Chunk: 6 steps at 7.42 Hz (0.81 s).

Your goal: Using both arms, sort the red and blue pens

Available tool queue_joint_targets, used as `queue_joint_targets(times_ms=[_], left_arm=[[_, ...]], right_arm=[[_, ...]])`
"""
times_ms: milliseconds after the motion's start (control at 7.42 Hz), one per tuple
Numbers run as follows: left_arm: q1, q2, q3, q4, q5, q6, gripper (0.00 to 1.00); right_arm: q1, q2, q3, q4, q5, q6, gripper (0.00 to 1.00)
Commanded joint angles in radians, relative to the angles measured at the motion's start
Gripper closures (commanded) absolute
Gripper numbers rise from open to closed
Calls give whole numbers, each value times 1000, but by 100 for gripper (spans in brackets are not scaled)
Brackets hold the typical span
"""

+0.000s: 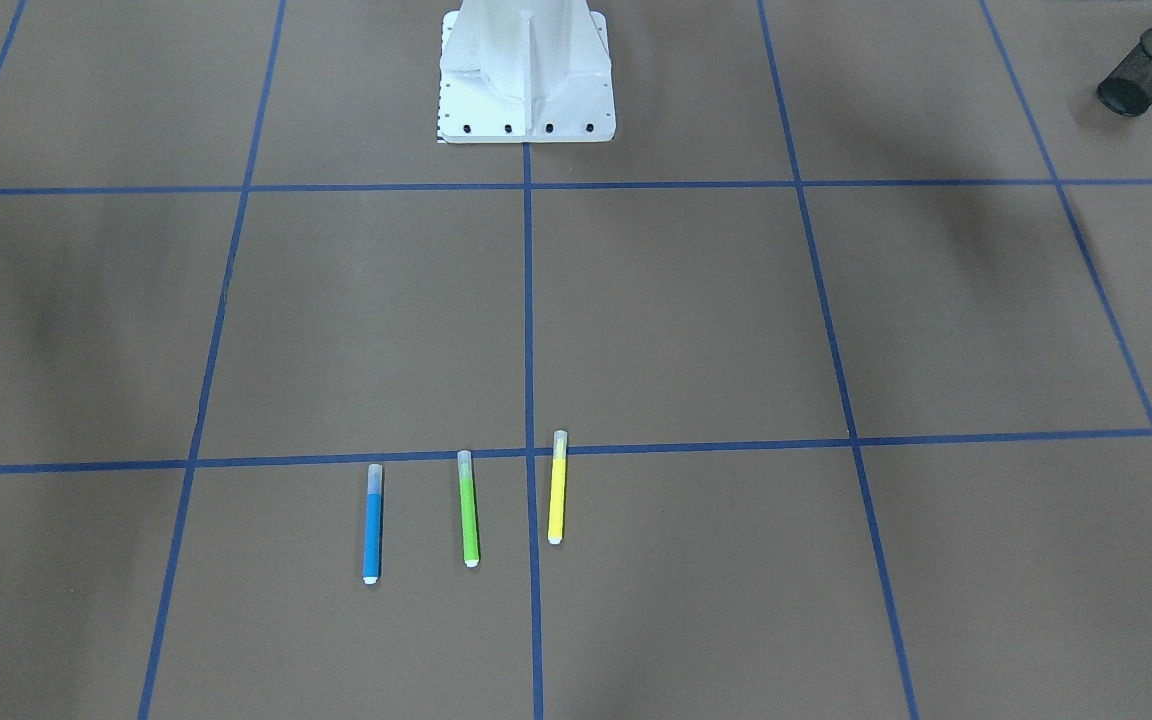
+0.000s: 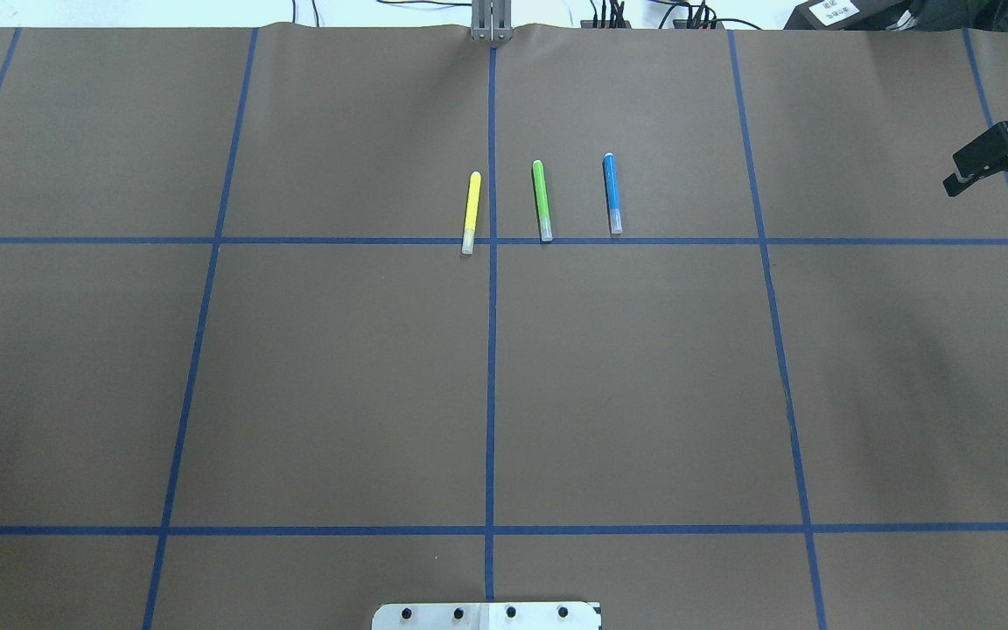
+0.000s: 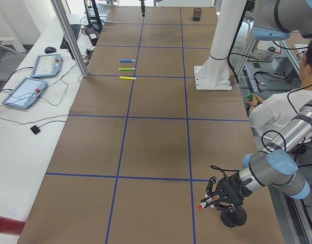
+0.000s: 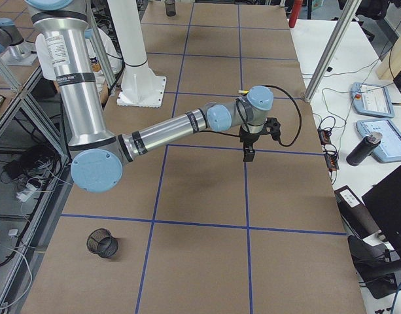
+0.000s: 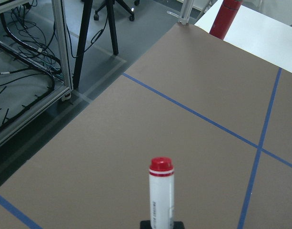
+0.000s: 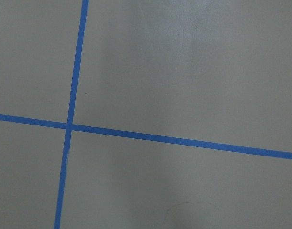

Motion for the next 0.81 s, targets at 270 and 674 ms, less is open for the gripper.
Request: queue_joint_targets(times_ms=[270, 674], left_arm=[[-152, 30, 182, -183, -7, 172, 100], [-169, 65, 266, -312, -1, 172, 100]], right_arm=[[1, -1, 0, 0, -10, 0, 0], [1, -2, 0, 0, -12, 0, 0]])
